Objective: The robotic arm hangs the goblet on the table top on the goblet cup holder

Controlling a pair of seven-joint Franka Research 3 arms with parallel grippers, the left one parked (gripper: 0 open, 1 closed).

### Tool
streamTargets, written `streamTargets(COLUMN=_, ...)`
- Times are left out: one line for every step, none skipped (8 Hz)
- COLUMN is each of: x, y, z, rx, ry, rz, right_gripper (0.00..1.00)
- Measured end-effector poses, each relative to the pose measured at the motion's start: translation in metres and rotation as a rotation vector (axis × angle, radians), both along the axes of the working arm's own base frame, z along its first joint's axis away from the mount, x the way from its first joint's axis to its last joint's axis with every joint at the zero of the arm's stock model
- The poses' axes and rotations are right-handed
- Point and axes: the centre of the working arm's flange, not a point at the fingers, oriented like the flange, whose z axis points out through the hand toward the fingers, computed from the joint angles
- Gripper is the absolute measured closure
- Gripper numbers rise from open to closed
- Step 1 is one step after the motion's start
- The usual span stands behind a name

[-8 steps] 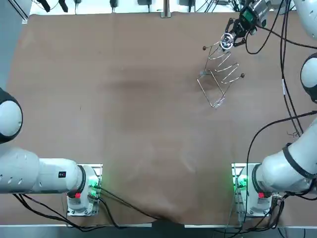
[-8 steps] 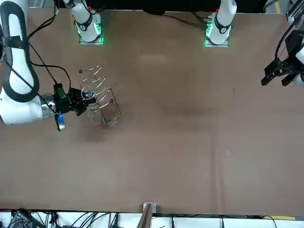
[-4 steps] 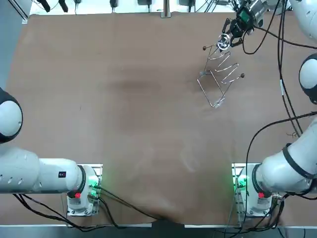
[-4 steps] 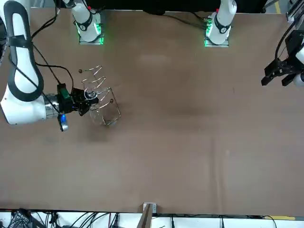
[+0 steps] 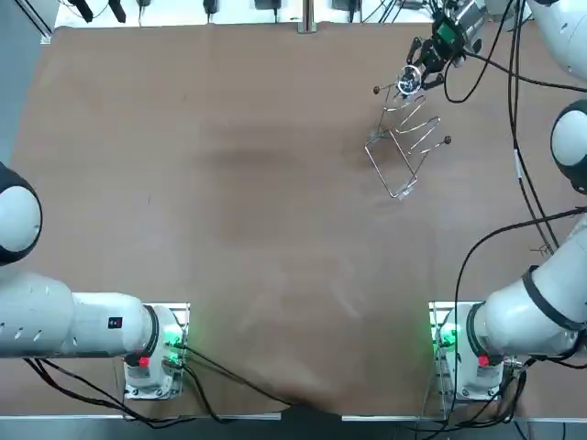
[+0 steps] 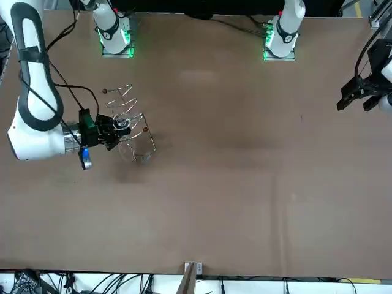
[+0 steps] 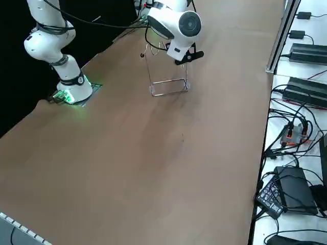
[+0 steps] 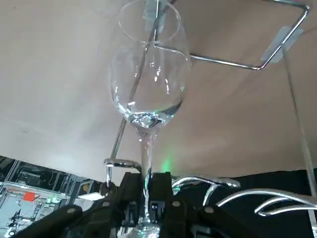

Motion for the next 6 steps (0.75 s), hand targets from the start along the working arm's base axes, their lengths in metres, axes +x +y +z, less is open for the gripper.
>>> streamTargets(x=-0.0003, y=0.0016, z=-0.0004, rx=0.002, ry=0.003, rz=0.0, right_gripper=0.89)
streamTargets(x=-0.0005, y=0.0019, z=-0.0007, rx=0.002, ry=0.005, rz=-0.002, right_gripper=0.89)
streamTargets(x=-0.0007, y=0.002, z=-0.0009, rx=0.002, ry=0.01, rz=-0.005, right_gripper=0.89)
streamTargets(x=-0.0014, y=0.0022, z=-0.0012, rx=0.002, ry=0.016, rz=-0.004, right_gripper=0.89)
streamTargets(x=-0.0027, y=0.0024, z=-0.0021, rx=0.003, ry=0.025, rz=-0.002, right_gripper=0.89)
streamTargets(x=-0.0035, y=0.0026, z=-0.0025, rx=0.002, ry=0.034, rz=-0.004, right_gripper=0.89)
